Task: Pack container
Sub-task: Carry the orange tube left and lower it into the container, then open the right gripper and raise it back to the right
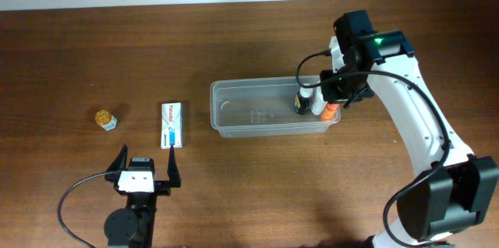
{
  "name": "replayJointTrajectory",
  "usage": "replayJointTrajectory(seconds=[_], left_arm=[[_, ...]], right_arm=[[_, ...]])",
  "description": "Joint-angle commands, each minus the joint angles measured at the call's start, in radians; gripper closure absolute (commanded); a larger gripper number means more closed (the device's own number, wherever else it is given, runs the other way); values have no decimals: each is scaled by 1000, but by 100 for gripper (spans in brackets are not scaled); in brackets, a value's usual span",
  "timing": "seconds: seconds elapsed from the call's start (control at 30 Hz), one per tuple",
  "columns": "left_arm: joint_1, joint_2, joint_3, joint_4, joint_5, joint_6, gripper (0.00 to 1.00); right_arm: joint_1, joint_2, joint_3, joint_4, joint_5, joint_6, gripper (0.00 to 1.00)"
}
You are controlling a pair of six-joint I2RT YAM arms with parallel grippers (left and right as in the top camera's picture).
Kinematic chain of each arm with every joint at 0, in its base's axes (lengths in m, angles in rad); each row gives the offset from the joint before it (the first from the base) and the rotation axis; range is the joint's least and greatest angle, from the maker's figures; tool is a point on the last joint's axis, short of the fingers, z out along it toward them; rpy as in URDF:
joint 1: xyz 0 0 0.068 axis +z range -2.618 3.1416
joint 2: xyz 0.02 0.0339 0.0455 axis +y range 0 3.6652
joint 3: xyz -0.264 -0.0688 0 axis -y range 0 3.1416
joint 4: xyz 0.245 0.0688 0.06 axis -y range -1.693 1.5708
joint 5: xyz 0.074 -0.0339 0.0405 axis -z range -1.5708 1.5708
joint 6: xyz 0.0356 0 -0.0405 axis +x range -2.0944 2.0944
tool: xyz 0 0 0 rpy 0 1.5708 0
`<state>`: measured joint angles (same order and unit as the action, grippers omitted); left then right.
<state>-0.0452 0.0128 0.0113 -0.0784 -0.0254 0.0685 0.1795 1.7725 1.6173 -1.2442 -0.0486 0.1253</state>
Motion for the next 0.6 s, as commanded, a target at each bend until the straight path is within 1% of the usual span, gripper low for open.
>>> replayJointTrajectory(seconds=[0.0,0.33,0.57], left_arm=[[4,-6,-2,-5,11,16,1],[4,-6,-2,-5,11,16,1],[4,-6,-2,-5,11,16,1]], right_arm=[[6,2,-8,16,12,7,76],[6,2,-16,25,11,7,76],[6,2,-82,70,8,14,76]])
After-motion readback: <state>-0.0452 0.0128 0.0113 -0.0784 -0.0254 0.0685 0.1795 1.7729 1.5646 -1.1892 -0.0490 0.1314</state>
